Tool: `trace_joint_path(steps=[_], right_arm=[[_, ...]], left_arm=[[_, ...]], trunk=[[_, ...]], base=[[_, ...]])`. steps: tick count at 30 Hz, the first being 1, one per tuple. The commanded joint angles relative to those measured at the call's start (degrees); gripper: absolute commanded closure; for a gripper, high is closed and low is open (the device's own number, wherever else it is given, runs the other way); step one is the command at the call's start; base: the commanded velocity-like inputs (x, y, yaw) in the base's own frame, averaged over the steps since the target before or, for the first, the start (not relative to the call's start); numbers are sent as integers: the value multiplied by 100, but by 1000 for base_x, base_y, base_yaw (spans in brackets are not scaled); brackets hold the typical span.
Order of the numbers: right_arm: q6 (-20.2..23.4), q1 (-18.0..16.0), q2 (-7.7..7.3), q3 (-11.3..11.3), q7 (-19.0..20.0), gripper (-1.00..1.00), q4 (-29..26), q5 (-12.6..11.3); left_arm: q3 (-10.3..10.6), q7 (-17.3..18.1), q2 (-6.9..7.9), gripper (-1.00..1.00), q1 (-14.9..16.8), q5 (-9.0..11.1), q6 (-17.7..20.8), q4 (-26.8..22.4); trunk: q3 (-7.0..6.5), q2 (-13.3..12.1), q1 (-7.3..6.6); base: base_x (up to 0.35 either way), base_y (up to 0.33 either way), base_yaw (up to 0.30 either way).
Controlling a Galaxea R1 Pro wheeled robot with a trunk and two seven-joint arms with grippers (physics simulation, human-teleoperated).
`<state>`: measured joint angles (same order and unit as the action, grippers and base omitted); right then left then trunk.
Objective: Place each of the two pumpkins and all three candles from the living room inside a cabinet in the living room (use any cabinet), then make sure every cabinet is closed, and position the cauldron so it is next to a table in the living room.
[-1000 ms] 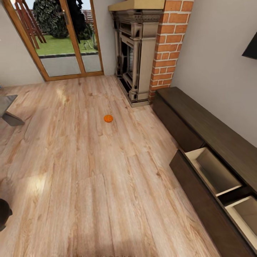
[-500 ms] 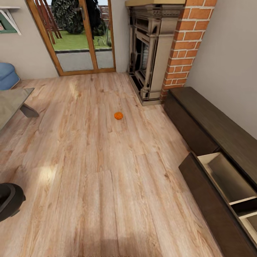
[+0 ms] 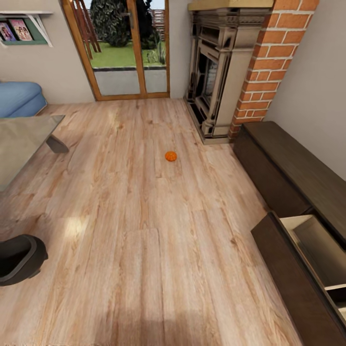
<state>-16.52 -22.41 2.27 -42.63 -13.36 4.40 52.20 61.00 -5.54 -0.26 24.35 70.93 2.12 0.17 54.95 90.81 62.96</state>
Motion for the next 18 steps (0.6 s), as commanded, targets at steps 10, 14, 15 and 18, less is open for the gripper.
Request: trace_joint_path(steps=[10, 14, 15, 18], right_arm=[[0, 0, 0, 0, 0, -100, 0, 0], [0, 0, 1, 0, 0, -100, 0, 0], [0, 0, 1, 0, 0, -100, 0, 0], [0, 0, 0, 0, 0, -100, 0, 0]], left_arm=[[0, 0, 0, -100, 0, 0, 1, 0], [0, 0, 0, -100, 0, 0, 0, 0], [0, 0, 0, -100, 0, 0, 2, 0], [0, 0, 0, -100, 0, 0, 5, 0]], trunk=[[-58, 0, 0], [-81, 0, 0], [-87, 0, 0], [-104, 0, 0]], base=[[0, 0, 174], [0, 0, 174], [0, 0, 174], [0, 0, 174]])
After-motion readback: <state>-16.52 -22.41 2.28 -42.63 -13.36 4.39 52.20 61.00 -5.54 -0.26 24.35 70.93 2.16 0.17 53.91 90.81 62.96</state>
